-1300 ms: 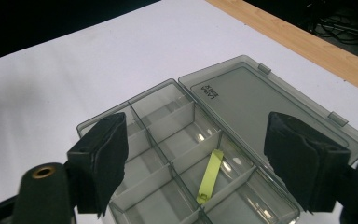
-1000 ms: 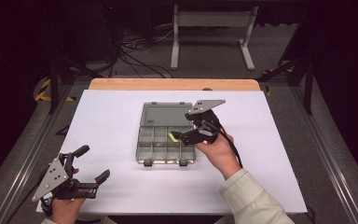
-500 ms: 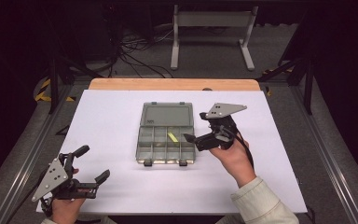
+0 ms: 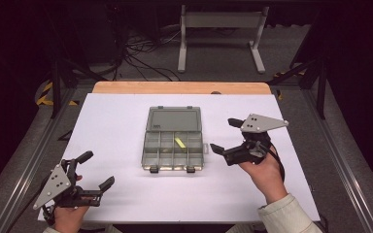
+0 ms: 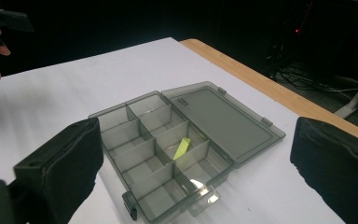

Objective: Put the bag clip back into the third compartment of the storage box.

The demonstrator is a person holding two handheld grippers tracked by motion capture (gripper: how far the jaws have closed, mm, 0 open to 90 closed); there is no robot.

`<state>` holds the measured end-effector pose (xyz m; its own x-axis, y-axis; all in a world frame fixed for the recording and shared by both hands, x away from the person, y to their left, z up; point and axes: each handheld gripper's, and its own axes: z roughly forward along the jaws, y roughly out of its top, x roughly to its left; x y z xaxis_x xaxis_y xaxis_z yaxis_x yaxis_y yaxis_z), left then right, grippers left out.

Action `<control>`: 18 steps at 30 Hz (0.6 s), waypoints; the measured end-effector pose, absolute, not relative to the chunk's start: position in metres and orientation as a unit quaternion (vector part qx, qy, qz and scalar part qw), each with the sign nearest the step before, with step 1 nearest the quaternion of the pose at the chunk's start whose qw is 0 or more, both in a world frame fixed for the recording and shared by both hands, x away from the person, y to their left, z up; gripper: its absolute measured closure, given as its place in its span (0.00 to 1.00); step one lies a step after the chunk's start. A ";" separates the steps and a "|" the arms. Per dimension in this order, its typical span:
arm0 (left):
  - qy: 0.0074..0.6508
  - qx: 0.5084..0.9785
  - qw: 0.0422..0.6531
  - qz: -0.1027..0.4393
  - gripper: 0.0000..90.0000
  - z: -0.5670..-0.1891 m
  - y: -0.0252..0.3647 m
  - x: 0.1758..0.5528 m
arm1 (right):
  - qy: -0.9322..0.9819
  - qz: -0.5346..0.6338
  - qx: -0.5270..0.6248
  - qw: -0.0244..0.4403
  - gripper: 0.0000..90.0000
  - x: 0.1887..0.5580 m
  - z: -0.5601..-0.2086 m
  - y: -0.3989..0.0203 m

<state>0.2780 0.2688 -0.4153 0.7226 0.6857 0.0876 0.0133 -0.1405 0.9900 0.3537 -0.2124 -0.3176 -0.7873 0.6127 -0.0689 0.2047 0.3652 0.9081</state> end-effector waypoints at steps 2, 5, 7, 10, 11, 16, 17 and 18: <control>0.249 0.701 0.607 0.278 0.00 -0.415 0.269 0.278 | 0.797 0.506 0.257 0.209 0.03 0.350 -0.319 -0.220; 0.249 0.701 0.608 0.278 0.00 -0.415 0.269 0.278 | 0.790 0.513 0.260 0.211 0.02 0.347 -0.322 -0.229; 0.249 0.701 0.607 0.278 0.00 -0.415 0.269 0.278 | 0.787 0.517 0.259 0.216 0.02 0.344 -0.323 -0.236; 0.250 0.700 0.608 0.278 0.00 -0.415 0.269 0.278 | 0.783 0.519 0.260 0.222 0.01 0.340 -0.326 -0.245; 0.251 0.699 0.609 0.277 0.00 -0.415 0.269 0.278 | 0.782 0.521 0.258 0.224 0.01 0.338 -0.327 -0.248; 0.251 0.699 0.609 0.278 0.00 -0.415 0.269 0.278 | 0.777 0.523 0.260 0.235 0.01 0.332 -0.334 -0.260; 0.251 0.699 0.609 0.278 0.00 -0.415 0.269 0.278 | 0.775 0.526 0.261 0.235 0.01 0.331 -0.335 -0.263; 0.251 0.699 0.609 0.278 0.00 -0.415 0.269 0.278 | 0.773 0.528 0.262 0.237 0.01 0.330 -0.337 -0.265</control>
<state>0.2778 0.2689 -0.4153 0.7195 0.6895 0.0832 0.0119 -0.1320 0.9912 0.3296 -0.2647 -0.3365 -0.7511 0.6542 -0.0892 0.1548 0.3058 0.9394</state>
